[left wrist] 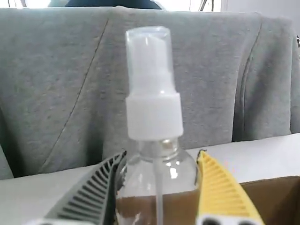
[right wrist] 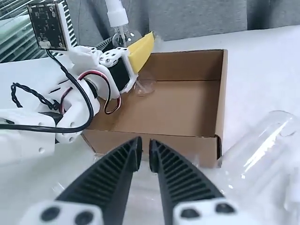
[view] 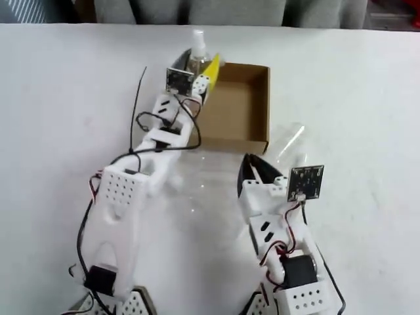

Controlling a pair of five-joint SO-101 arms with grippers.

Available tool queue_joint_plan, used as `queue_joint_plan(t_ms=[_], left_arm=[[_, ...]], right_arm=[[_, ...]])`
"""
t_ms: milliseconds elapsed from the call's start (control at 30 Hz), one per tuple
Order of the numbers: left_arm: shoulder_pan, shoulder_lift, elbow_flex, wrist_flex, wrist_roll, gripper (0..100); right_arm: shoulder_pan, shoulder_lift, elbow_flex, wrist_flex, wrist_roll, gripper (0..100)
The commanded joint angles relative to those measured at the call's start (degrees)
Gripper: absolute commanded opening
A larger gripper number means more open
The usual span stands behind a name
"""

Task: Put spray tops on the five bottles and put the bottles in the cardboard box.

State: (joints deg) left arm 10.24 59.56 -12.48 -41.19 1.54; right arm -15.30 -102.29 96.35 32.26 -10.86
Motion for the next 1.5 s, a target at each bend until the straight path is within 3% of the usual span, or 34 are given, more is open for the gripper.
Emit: queue_joint_plan(t_ms=[0,267,433,733,1000,1467], left_arm=[[-0.92,-1.10,-3.96,0.97,-0.35,2],[-1.45,-1.10,-3.96,1.14,-0.44,3],[-1.71,-1.10,-3.78,4.57,0.09,12],[-1.80,-1.36,-3.78,5.54,0.09,14],[-2.33,-9.10,5.71,5.63,4.22,28],[-2.33,-11.56,8.00,5.27,4.48,28]], right_arm=[[0.75,-0.66,0.53,0.40,0.70,1.7],[0.75,-0.66,0.53,0.40,0.70,1.7],[0.84,-0.66,0.53,0.40,0.70,1.7],[0.84,-0.66,0.53,0.40,3.34,1.7],[0.84,-0.66,0.53,0.40,3.78,1.7],[0.84,-0.66,0.53,0.22,4.22,1.7]])
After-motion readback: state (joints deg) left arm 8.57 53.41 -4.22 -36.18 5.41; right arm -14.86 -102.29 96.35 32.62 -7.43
